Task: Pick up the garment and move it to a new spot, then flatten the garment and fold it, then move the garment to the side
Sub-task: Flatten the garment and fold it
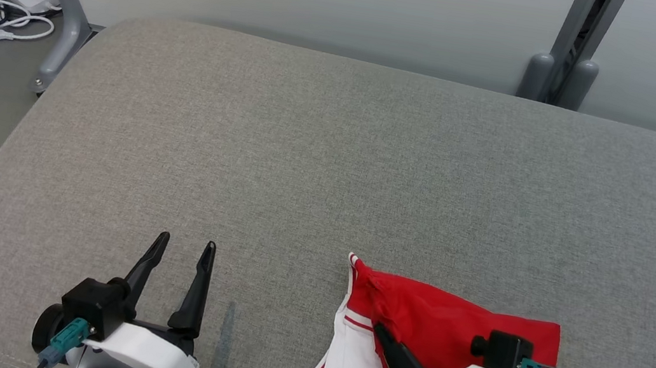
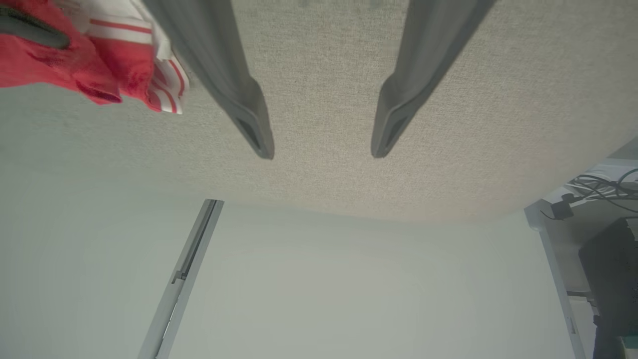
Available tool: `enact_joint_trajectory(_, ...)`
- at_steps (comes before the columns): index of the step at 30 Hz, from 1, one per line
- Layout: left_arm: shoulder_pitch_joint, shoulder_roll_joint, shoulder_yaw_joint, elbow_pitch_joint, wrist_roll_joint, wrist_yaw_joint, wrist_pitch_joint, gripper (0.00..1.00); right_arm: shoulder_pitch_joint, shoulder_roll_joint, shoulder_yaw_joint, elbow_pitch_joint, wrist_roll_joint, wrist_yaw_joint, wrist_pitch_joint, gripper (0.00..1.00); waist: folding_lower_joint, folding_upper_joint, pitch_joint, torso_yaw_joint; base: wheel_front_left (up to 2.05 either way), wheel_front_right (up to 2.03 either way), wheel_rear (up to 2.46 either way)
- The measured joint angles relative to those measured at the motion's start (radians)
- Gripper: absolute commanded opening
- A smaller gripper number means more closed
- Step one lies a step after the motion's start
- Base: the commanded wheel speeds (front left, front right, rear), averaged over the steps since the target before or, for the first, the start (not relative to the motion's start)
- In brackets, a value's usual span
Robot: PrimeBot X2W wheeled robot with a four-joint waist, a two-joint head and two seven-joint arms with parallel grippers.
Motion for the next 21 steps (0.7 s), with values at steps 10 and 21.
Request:
enact_joint_trajectory(10, -0.004, -0.002, 0.011, 0.014, 0.002, 0.000, 0.000, 1.00, -0.066, 0.001, 0.128, 0.067, 0.120, 0.000, -0.060, 1.00, 0.0000, 0.0000, -0.004, -0.014, 0.00, 0.00, 0.00)
enact_joint_trajectory(21, 0.004, -0.003, 0.018, 0.016, 0.009, 0.000, 0.000, 1.00, -0.115, -0.001, 0.102, 0.038, 0.124, 0.000, -0.082, 1.00, 0.0000, 0.0000, -0.055, -0.075, 0.00, 0.00, 0.00)
